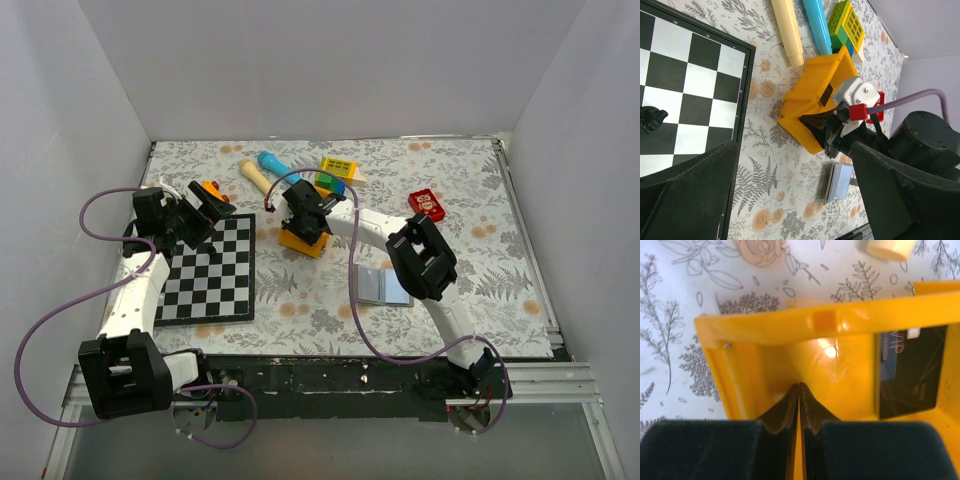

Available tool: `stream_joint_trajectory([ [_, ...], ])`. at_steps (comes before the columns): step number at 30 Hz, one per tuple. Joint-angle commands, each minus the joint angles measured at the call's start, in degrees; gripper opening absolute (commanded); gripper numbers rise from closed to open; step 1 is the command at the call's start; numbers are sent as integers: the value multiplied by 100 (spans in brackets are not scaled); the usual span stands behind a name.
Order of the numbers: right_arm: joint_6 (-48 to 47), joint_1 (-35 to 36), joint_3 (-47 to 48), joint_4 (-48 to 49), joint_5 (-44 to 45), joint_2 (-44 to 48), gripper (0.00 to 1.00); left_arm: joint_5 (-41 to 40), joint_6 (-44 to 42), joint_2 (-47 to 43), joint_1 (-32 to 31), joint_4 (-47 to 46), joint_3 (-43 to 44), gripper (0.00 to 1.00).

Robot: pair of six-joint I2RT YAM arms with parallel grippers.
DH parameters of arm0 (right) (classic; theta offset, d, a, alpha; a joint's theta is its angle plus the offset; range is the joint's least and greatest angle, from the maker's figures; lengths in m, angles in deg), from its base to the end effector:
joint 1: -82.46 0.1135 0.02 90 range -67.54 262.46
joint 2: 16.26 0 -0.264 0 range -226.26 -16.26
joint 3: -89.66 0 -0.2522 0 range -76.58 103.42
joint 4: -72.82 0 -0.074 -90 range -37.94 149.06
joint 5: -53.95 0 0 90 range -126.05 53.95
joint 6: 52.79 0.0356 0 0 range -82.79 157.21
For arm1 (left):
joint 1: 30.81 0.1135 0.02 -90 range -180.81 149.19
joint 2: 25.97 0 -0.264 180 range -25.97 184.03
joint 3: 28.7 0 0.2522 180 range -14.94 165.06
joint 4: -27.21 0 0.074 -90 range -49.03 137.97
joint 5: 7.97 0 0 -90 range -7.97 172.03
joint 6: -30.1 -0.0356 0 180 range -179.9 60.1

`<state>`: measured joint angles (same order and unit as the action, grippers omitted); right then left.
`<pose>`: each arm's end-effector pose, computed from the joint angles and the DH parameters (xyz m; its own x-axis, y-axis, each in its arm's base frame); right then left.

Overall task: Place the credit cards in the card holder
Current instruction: Move the storage box to the center of the board.

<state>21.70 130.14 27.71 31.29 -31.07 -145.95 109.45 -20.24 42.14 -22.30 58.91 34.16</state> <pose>0.3397 0.3685 0.1781 -0.3317 -0.7599 -0.5590 -0.8201 0.5251 -0.2272 0.2567 0.0218 0.2719 -0.6061 -0.6635 -0.4386 -0.2004 0.6610 -0.7232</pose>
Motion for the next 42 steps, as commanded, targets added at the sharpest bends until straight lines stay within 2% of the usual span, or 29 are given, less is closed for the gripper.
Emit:
stream_joint_trajectory([
  [1,241,39,-373,184,-453,664,12,-35,7,-150,10,-62,-85,98],
  [14,593,549,-1437,307,-1068,1385,13,-35,24,-141,19,-115,-155,98],
  [26,716,936,-2071,333,-990,1912,15,-44,42,-167,19,-141,-226,98],
  [29,628,936,-1983,360,-683,2026,26,-35,42,-141,19,-159,-217,98],
  [33,479,936,-1764,334,-252,1886,52,-96,33,-158,19,-150,-182,98],
  [38,277,936,-1587,246,3,1535,69,-132,77,-176,19,-124,-164,98],
  [42,136,892,-1587,324,170,1446,77,-149,77,-194,10,-88,-120,98],
])
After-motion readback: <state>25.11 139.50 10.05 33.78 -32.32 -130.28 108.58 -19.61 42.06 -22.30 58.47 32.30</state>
